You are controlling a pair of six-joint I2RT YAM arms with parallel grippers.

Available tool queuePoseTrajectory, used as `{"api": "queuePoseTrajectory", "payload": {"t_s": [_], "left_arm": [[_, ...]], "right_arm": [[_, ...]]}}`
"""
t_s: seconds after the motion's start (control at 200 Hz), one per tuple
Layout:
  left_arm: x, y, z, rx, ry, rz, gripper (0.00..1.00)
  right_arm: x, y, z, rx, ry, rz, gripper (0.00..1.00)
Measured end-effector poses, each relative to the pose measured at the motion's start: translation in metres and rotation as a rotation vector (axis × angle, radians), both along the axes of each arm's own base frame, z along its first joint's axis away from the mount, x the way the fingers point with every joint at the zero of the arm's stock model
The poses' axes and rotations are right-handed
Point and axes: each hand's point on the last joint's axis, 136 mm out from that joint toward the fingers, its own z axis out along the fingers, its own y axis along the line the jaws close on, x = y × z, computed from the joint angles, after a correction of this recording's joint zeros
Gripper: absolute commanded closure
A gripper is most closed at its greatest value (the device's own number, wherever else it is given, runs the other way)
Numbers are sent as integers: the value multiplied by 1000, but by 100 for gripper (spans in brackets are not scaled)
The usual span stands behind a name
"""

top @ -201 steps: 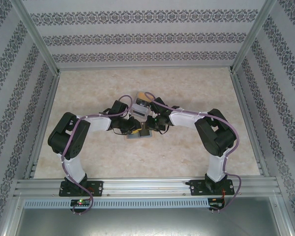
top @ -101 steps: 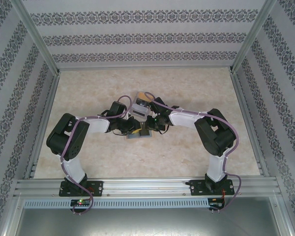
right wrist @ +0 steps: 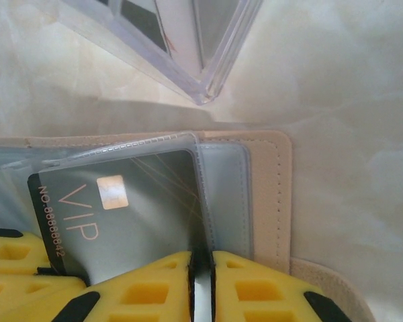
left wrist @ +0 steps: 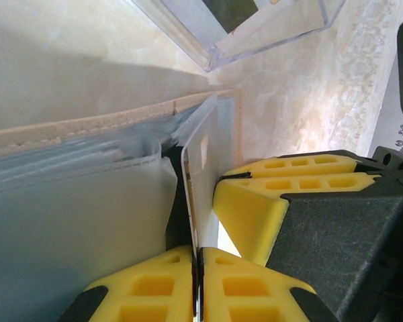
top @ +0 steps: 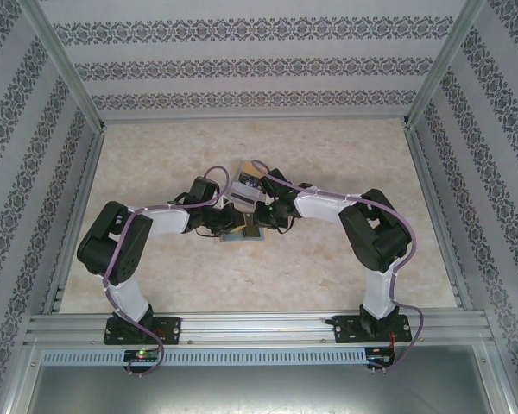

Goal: Take the credit cards out of the card holder

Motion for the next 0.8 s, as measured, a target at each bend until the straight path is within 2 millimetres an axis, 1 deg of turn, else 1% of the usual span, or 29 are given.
{"api": "queuePoseTrajectory", "payload": {"t_s": [0.45,0.535,0.704,0.799], "left_arm": [[-5,13,-5,4,12,-3,89],[-6,15,-6,2,16,-3,87],[-10,20,-8,-15,31,-3,81],[-11,19,-7,-29,29,-12,79]], "right_arm": [[-2,7,-2,-24,-2,16,85],[-3,9,-2,-30,-2,20,85],[-2,9,-2,-39,-4,22,85],[-2,9,-2,-38,-4,23,85]]}}
